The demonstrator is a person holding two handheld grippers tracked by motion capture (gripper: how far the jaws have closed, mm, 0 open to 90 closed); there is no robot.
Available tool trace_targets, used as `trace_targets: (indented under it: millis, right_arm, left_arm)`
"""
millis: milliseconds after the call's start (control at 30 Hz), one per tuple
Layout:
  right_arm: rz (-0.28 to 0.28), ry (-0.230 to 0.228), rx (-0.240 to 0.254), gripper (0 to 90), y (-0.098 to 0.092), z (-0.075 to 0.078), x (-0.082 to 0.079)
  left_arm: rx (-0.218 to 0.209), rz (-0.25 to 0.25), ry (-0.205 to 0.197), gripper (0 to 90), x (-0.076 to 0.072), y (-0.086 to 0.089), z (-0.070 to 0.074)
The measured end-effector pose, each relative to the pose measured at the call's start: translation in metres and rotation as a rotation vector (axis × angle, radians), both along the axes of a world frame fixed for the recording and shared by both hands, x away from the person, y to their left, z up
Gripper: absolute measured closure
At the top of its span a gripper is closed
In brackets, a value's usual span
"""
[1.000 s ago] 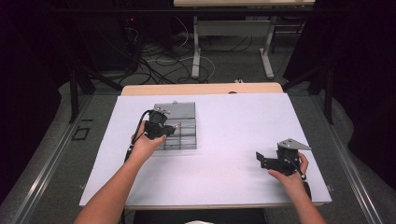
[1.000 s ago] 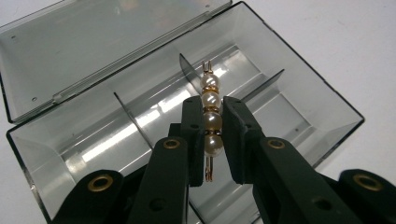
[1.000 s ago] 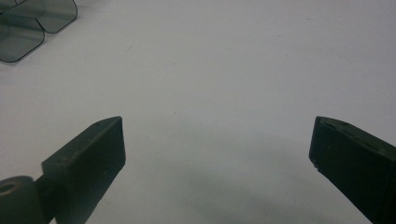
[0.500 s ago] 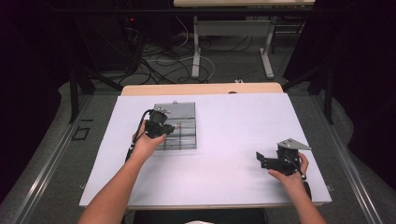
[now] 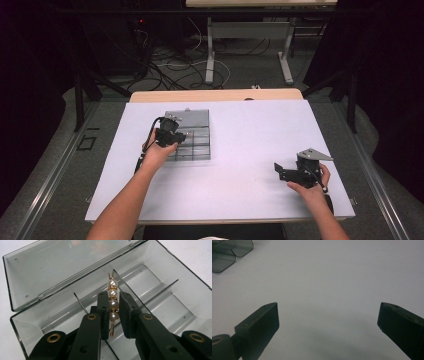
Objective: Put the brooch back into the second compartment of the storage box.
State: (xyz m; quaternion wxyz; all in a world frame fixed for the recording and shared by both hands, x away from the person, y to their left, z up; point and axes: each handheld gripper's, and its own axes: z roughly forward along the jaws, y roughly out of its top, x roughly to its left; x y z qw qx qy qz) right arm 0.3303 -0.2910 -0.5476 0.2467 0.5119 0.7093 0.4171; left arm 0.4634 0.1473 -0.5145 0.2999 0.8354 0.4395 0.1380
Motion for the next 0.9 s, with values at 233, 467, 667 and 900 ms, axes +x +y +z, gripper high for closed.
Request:
trace_targets:
  millis: [233, 467, 667, 900]
  right_arm:
    - [0.0, -0.001, -0.001, 3.5, -0.0002, 0.0, 0.0]
    - [-0.005, -0.005, -0.003, 3.5, 0.0004, -0.0002, 0.0003]
    - [-0.002, 0.002, -0.006, 3.5, -0.0007, 0.0, 0.0003]
    - [-0.004, -0.005, -0.004, 3.5, 0.0004, 0.0, 0.0003]
  left_arm:
    - [0.001, -0.006, -0.01, 79.1, 0.0009, -0.0018, -0.0017]
    - [-0.002, -0.009, -0.022, 77.9, 0.0017, -0.0032, -0.0012]
    - [-0.006, 0.004, -0.036, 66.3, 0.0016, -0.0015, 0.0]
    - [-0.025, 0.013, -0.064, 59.3, -0.0002, 0.0011, 0.0032]
